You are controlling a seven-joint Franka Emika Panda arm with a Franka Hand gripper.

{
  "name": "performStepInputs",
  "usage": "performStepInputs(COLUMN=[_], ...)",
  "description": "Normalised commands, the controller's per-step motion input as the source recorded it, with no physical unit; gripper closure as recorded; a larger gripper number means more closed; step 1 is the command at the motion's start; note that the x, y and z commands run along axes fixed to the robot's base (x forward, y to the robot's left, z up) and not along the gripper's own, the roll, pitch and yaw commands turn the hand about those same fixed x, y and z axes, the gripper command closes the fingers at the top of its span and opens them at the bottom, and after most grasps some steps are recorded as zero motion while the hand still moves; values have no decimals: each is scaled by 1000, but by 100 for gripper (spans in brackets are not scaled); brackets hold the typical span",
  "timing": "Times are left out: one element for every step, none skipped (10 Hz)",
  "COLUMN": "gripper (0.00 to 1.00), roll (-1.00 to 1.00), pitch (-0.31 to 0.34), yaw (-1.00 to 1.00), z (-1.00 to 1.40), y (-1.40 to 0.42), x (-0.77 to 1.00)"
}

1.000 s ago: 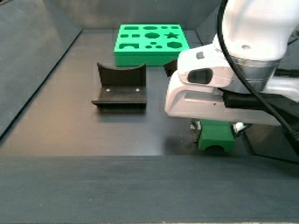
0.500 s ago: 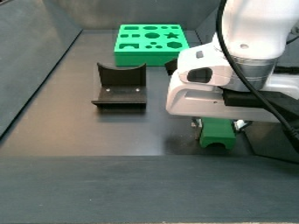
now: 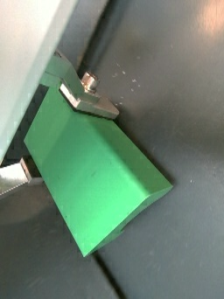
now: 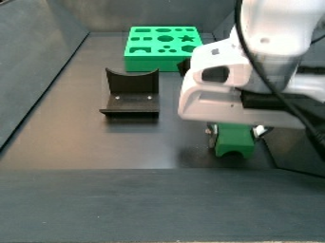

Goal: Pick up the arch object. Move up. Place the arch object on the fixture. Regrasp the arch object. Rotate the arch object. Move to above the board. Insert the arch object.
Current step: Move up, then place the arch object on the fixture.

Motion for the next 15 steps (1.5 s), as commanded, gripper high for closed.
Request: performStepInputs(gripper=[100,100,100,100,100,100,100,100,100,100,100,100,100,100,100], roll=[-5,10,15,30,0,11,12,22,29,39,45,53,59,66,66], pitch=[26,30,40,57,0,1,20,33,43,56,59,71,77,90,102], yaw=[32,27,23,12,0,-4,-6,-9,-10,-9,-9,-6,-2,2,8], z=[699,533,439,192,1000,1000,1000,1000,1000,1000,1000,977,821,612,456], y=[-41,-21,-12,-1,0,1,-1,1,3,5,7,7,8,11,10], x=[-35,-28,-25,-17,0,3,-10,-15,-18,-24,-25,-30,-24,-15,-6])
